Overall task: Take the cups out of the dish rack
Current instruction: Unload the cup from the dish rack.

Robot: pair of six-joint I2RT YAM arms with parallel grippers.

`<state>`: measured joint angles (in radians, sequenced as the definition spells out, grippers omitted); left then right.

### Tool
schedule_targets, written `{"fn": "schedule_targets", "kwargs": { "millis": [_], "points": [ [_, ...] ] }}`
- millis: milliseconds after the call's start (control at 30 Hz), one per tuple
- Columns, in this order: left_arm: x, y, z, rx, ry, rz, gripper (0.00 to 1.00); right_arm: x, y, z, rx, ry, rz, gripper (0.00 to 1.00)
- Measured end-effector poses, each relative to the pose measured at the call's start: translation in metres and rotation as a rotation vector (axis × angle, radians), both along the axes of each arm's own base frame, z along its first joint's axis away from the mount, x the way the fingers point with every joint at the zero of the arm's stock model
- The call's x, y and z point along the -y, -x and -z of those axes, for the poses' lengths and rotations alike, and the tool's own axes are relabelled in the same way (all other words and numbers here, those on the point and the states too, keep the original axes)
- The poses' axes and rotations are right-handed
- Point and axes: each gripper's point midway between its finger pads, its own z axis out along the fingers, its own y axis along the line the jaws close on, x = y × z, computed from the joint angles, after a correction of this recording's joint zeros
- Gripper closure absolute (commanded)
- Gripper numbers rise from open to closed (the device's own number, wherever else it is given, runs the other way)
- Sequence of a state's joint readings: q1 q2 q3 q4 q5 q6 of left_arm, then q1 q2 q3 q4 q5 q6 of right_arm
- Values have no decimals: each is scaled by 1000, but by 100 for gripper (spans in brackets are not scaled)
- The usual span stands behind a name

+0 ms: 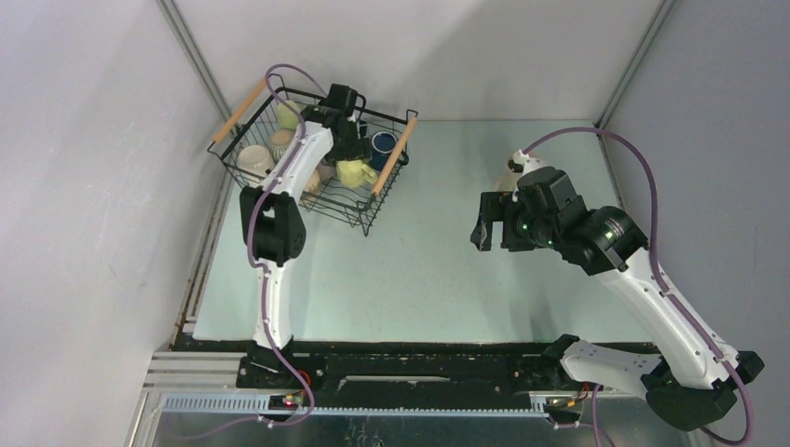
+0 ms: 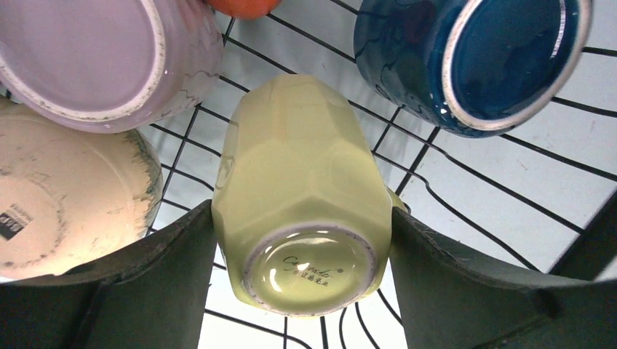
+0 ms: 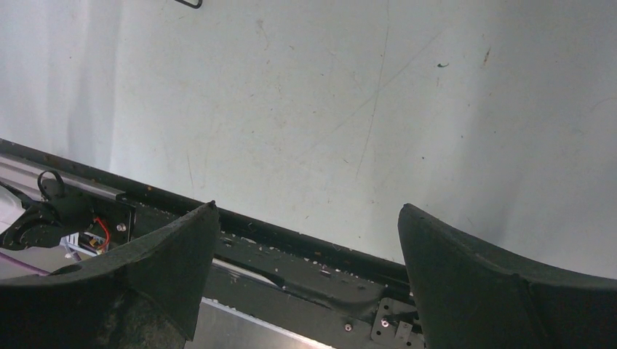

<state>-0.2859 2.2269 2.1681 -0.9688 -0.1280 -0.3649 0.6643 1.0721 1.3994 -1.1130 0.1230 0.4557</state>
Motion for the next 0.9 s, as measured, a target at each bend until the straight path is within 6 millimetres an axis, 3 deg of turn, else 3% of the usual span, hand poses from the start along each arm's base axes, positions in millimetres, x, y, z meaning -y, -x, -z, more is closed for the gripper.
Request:
{"fn": "schedule_targets", "kwargs": {
  "millis": [167,533,900],
  "points": [
    [0,0,-15,11,-1,9,93,-1,-1,0,-1,0,-2,0],
    [-3,17,-19,-40,-10,34,100,-18,-8,-3,6,-48,-29,0],
    [-2,38,-62,-7,30,57,100,-55,-33,-10,-9,-201,-85,0]
  ]
}}
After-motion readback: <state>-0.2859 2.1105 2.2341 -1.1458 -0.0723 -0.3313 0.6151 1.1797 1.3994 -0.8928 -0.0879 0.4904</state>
